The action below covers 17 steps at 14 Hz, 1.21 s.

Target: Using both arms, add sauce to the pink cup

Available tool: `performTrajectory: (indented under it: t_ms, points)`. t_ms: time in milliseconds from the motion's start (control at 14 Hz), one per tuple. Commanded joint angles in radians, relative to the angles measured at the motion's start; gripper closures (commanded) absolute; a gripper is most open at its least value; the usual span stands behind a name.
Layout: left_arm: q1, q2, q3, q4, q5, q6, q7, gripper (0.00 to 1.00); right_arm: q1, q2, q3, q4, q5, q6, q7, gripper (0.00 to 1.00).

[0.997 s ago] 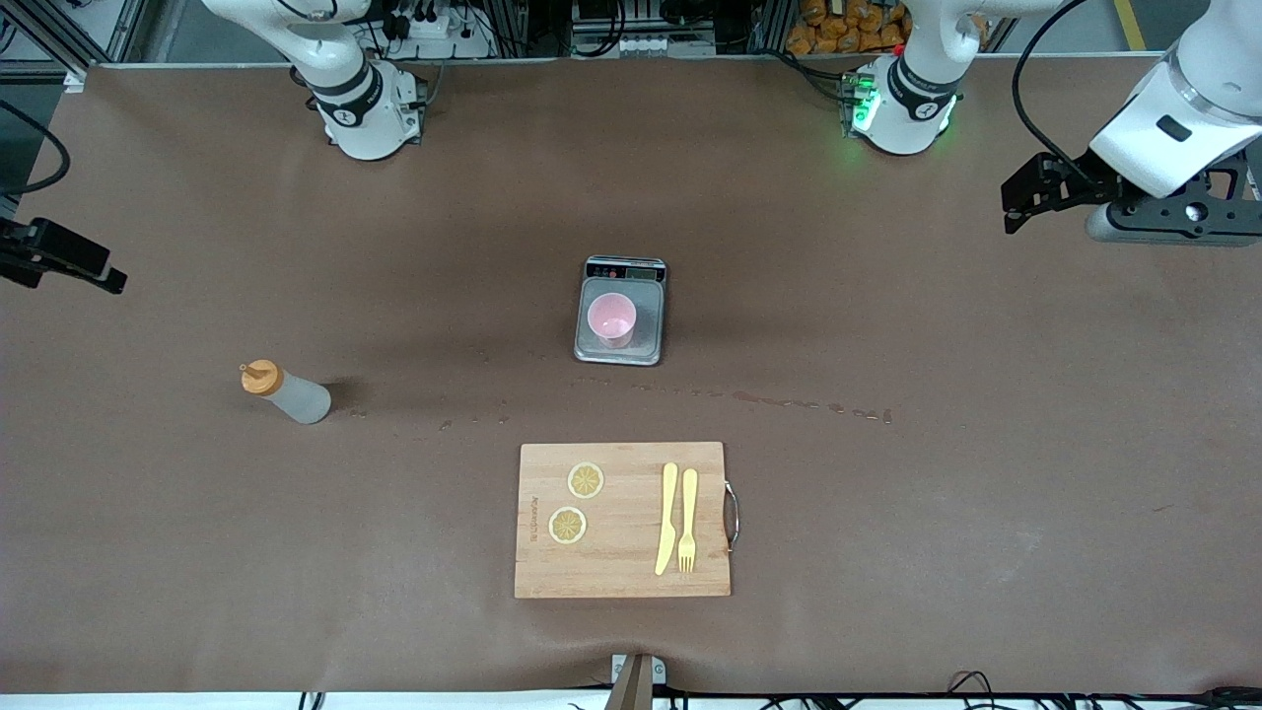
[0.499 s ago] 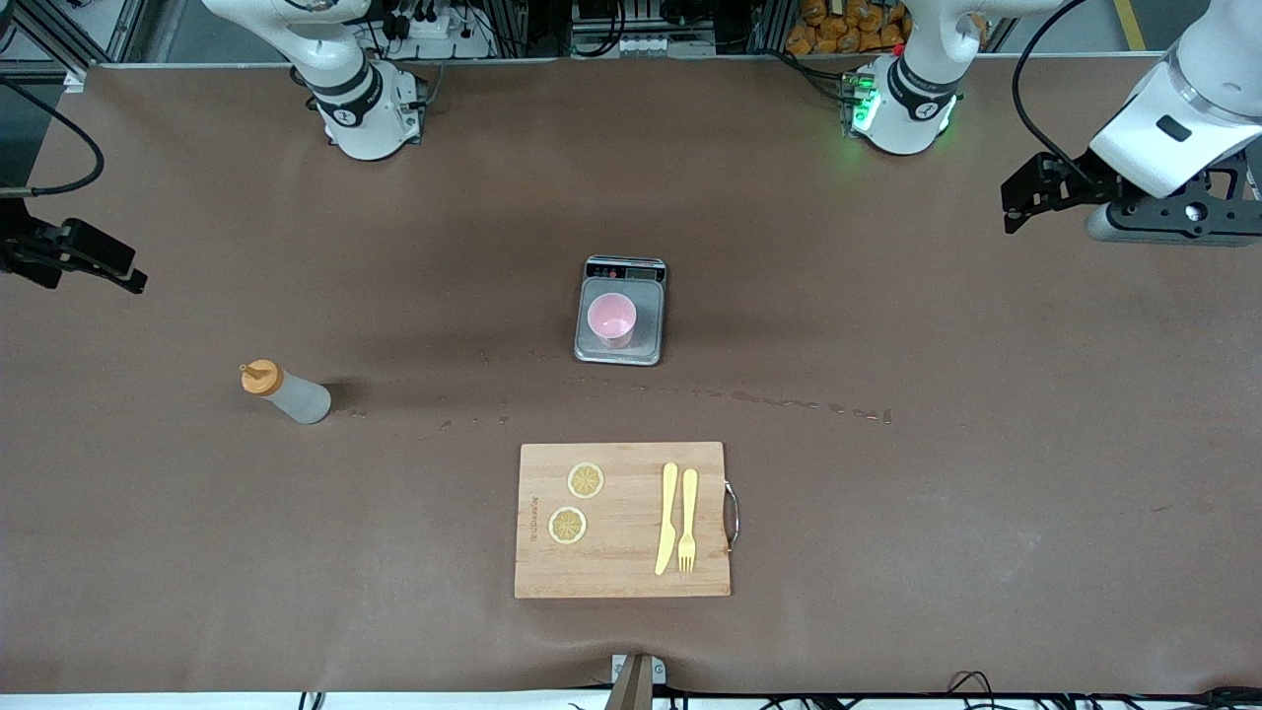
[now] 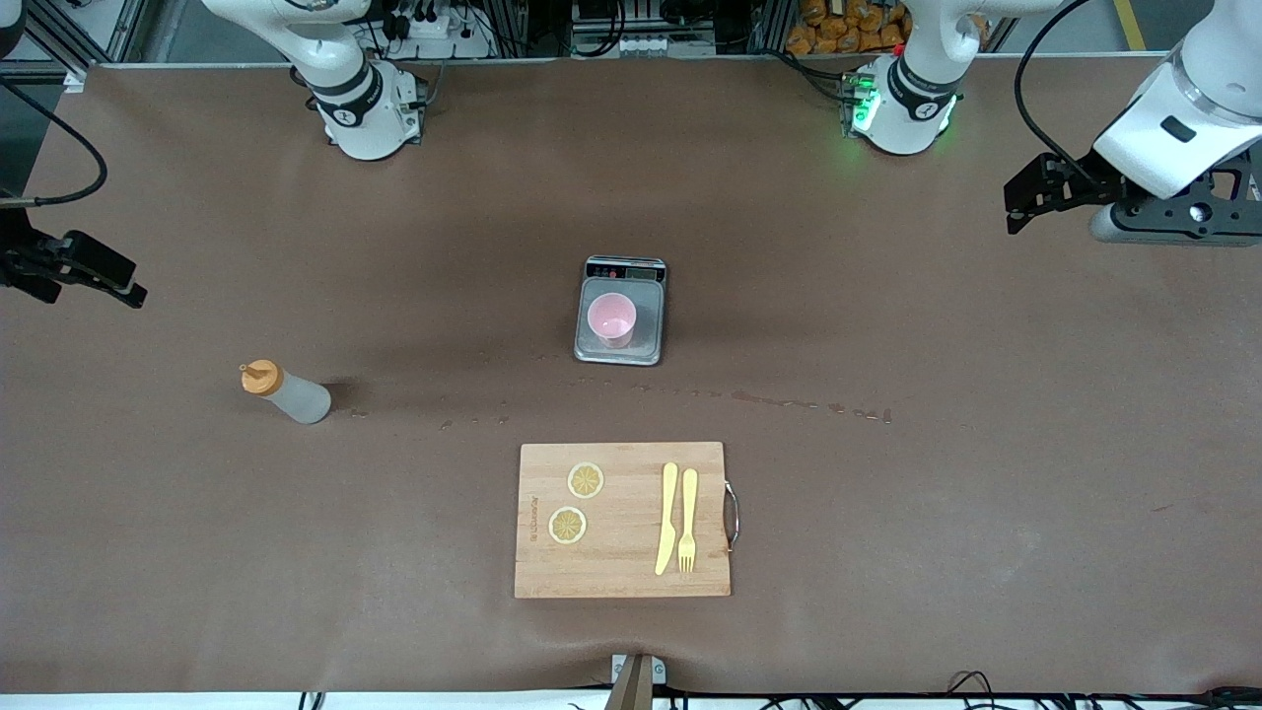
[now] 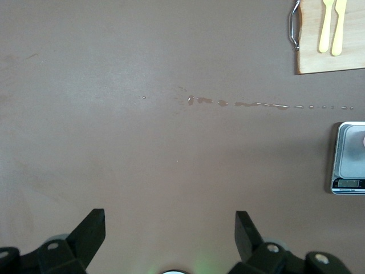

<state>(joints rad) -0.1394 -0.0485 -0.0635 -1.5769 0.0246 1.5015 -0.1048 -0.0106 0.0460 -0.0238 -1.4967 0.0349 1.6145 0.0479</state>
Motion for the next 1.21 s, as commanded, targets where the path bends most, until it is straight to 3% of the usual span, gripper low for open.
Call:
performTrajectory:
  t_ms: [0,1139]
  points:
    - [0.006,-0.004,-0.004,0.008,0.002,-0.015,0.005,0.0,0.026,-0.028,0.01,-0.007,-0.027,-0.001,-0.01,0.0]
    - [0.006,-0.004,-0.004,0.008,0.002,-0.015,0.005,0.0,0.026,-0.052,0.007,-0.028,-0.041,0.01,-0.12,0.0]
